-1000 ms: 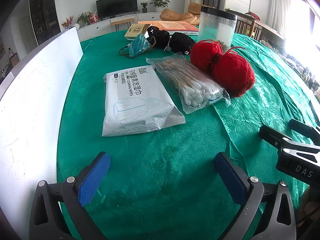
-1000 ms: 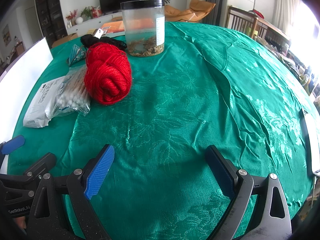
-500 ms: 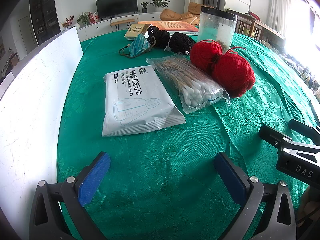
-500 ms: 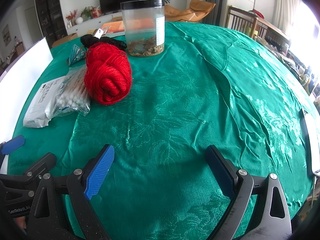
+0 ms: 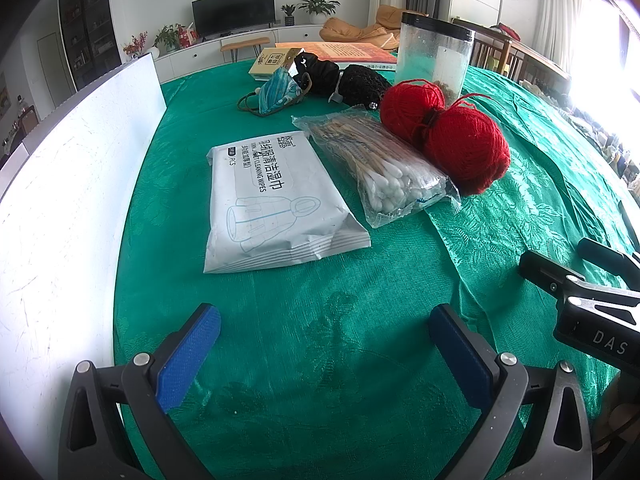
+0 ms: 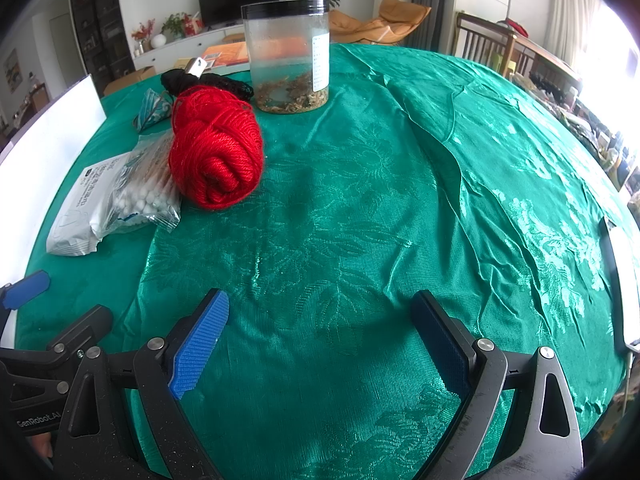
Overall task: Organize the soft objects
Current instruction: 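Grasp the red yarn ball with the right tool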
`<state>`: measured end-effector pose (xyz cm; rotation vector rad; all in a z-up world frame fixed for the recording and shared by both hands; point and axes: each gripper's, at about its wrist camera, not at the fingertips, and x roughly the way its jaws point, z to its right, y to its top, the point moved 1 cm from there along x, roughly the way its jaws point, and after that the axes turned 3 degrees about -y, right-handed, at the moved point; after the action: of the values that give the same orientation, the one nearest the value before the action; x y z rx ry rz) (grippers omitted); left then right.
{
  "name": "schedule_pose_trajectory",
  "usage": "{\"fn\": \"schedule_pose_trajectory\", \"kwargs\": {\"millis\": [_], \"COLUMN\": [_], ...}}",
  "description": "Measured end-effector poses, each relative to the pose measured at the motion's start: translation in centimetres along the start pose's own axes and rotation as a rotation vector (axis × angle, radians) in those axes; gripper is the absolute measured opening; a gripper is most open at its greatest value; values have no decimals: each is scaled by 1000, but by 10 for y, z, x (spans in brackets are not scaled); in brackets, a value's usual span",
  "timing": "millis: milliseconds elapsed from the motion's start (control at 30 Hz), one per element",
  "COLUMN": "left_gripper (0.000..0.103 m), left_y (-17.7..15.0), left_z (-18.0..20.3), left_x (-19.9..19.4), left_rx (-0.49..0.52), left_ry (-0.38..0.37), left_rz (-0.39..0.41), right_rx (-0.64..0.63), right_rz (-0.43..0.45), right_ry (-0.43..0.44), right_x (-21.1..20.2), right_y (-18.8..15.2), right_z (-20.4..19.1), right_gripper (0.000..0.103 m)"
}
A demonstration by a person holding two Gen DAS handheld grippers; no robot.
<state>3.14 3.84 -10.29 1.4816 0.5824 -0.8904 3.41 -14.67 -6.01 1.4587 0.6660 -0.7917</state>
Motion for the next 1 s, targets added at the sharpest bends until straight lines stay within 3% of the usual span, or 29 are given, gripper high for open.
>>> {"fn": "schedule_pose_trajectory", "kwargs": {"millis": [133,233,467,533,567,600,633,700,800,1000], "left_gripper": [103,103,103,103,103,103,103,103,103,103], "left_y": [0,1,7,10,10,11,11,11,10,11], "left_z": [0,0,0,-3,-5,-8,-12,-20,-25,-12], "left_x": [0,-1,1,1,0,-3,-5,-8,-9,-1], "left_rx": [0,0,-3,-18,-36,-61,-91,-152,-187,-110], "left_ry": [0,0,-6,-20,-38,-67,-95,-128,-130,-38], "left_rz": [1,1,-43,-76,-83,-87,-85,-73,-40,-13], "right_rx": [38,80,-133,-180,-179,-163,-145,-80,-33,156], "right_rz": [-1,17,106,84,71,65,38,21,69,151], "right_ry": [43,179,233,250,262,274,292,325,198,-66], "right_x": [-3,-6,5,18,25,29,32,29,9,-7], "right_y": [2,12,67,80,84,87,87,83,66,43], "right_z": [6,9,-44,-54,-54,-50,-42,-20,20,96], "right_gripper": [94,94,93,90,86,51,42,44,44,44]}}
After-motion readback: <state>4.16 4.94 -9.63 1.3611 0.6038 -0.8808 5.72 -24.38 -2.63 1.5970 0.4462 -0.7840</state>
